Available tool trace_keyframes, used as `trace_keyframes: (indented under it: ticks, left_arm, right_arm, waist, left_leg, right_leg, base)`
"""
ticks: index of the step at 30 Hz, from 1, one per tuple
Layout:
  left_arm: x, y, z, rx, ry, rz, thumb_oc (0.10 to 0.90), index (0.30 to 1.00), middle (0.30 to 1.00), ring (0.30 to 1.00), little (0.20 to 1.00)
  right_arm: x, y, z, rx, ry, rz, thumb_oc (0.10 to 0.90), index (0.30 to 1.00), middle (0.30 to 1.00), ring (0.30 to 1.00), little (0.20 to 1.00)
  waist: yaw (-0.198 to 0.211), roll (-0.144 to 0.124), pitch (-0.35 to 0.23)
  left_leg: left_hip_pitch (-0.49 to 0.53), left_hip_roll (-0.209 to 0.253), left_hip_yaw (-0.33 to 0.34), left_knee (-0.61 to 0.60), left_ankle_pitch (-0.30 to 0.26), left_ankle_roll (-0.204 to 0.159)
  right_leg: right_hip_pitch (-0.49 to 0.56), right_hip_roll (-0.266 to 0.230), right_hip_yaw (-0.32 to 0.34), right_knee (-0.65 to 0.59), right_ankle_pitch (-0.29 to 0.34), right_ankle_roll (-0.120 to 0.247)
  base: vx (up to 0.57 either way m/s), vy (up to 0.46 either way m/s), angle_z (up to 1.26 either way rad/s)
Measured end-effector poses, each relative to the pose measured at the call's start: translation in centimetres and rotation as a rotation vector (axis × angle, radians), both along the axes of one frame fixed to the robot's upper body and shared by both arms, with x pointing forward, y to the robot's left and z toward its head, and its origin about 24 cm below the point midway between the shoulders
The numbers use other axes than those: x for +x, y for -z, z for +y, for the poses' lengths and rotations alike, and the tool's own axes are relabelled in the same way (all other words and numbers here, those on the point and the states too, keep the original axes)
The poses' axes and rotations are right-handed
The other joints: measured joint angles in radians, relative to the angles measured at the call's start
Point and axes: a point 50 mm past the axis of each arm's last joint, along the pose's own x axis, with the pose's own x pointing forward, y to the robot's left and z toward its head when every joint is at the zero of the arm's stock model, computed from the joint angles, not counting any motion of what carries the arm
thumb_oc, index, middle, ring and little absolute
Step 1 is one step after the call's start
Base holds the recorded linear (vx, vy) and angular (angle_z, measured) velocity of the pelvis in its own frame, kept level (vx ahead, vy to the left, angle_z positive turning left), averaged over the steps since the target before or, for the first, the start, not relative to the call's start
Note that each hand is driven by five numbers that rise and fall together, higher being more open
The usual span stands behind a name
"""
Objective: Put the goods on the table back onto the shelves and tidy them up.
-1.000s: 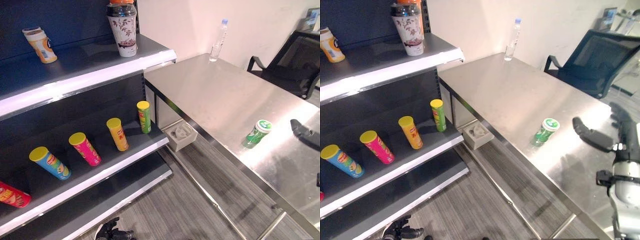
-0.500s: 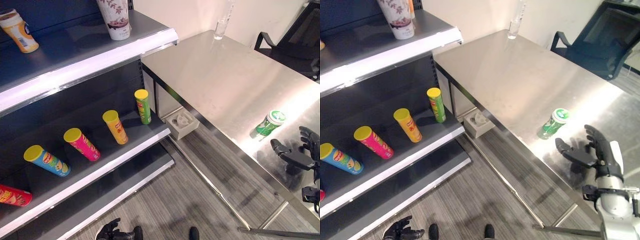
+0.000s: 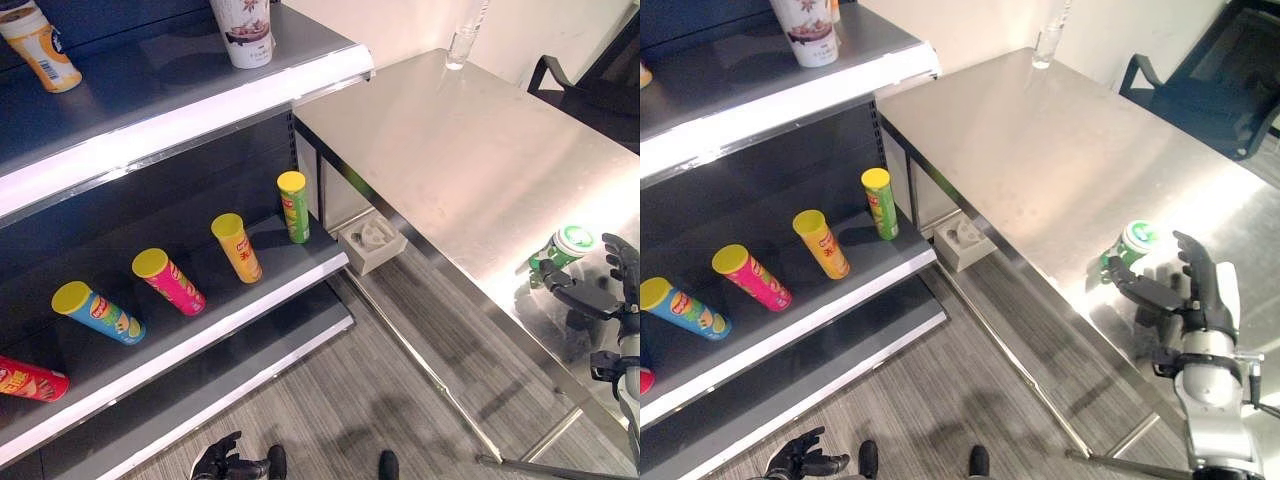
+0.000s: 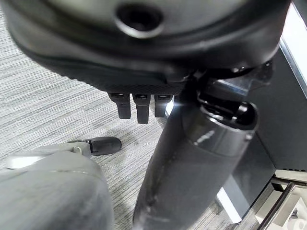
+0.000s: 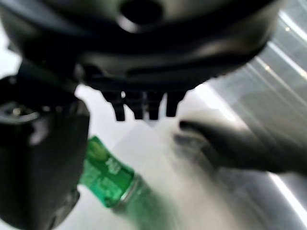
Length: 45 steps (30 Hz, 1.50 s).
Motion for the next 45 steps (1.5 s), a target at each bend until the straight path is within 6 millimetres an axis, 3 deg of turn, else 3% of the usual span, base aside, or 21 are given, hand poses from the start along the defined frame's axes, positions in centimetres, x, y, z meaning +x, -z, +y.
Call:
trace_keyframes:
  ticks: [13, 27, 29, 45]
  left_arm:
    - [-0.1, 0.0, 0.2, 0.018, -0.009, 0.003, 0.800, 0.900, 0.900, 0.900, 0.900]
    - [0.4, -0.3, 0.0, 0.017, -0.003, -0.020, 0.800, 0.900, 0.900, 0.900, 0.900]
    - [0.5, -0.3, 0.0, 0.017, -0.003, -0.022, 0.800, 0.900, 0.900, 0.900, 0.900]
    - [0.4, -0.3, 0.2, 0.021, -0.006, -0.021, 0.800, 0.900, 0.900, 0.900, 0.900]
  right_arm:
    - [1.4, -0.3, 0.7, -0.003, 0.005, -0.030, 0.800, 0.900, 0.900, 0.900, 0.900]
    - [2.4, -1.0, 1.4, -0.010, -0.009, -0.065, 0.800, 0.900, 0.900, 0.900, 0.900]
    - [2.4, -1.0, 1.4, -0.010, -0.009, -0.065, 0.400, 0.300, 0.300, 0.300, 0.300]
    - [2.5, -1.2, 1.3, -0.017, -0.001, -0.072, 0.400, 0.300, 0.300, 0.300, 0.300]
  waist:
    - [0.005, 0.000, 0.007]
    - [0.044, -0.001, 0.008]
    - [0.049, -0.001, 0.008]
    - [0.049, -0.016, 0.017]
  left_leg:
    - [-0.005, -0.002, -0.012, 0.000, 0.000, 0.000]
    - [-0.007, -0.006, -0.036, 0.000, 0.002, 0.000]
    - [-0.007, -0.007, -0.037, 0.000, 0.002, 0.000]
    - [0.001, -0.007, -0.051, 0.000, 0.003, -0.001]
  right_leg:
    - [0.001, -0.001, -0.007, 0.000, -0.001, 0.002]
    - [0.015, -0.003, -0.033, 0.000, -0.005, 0.002]
    - [0.016, -0.003, -0.034, 0.000, -0.006, 0.002]
    - [0.033, -0.003, -0.051, 0.000, -0.009, 0.003]
  base:
    - [0.01, 0.000, 0.01]
    - [0.02, -0.003, 0.05]
    - [0.00, 0.000, 0.00]
    - [0.00, -0.004, 0.02]
